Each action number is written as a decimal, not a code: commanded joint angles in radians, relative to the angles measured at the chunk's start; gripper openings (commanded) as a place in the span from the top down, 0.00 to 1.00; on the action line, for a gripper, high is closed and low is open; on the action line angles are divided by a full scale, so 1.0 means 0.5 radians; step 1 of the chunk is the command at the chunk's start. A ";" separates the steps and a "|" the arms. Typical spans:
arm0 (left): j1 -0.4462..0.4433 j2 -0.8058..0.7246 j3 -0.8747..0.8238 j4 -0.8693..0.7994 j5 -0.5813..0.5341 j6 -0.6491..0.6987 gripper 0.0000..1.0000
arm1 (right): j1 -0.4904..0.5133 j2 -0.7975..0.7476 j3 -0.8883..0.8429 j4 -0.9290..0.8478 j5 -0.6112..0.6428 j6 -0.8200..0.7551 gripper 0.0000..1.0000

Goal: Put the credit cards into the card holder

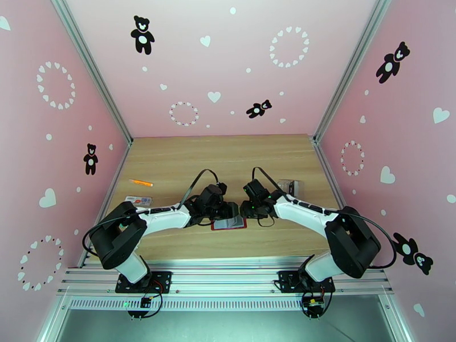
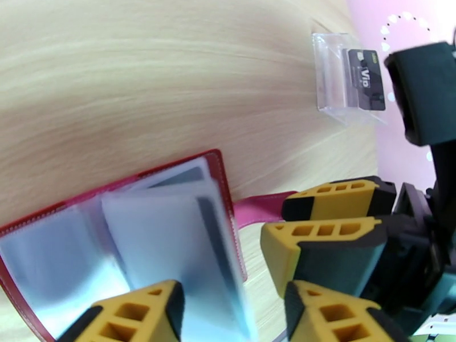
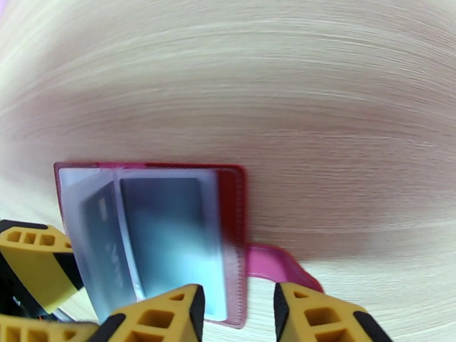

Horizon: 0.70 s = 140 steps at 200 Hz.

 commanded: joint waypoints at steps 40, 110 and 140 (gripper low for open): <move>-0.012 -0.061 0.030 -0.093 -0.040 0.051 0.43 | -0.003 -0.071 -0.025 -0.023 -0.016 -0.006 0.60; -0.012 -0.440 -0.288 -0.264 -0.347 0.029 0.41 | 0.113 0.114 0.119 0.065 -0.184 -0.014 0.64; 0.041 -0.718 -0.411 -0.503 -0.527 0.066 0.33 | 0.154 0.185 0.218 0.036 -0.181 -0.031 0.65</move>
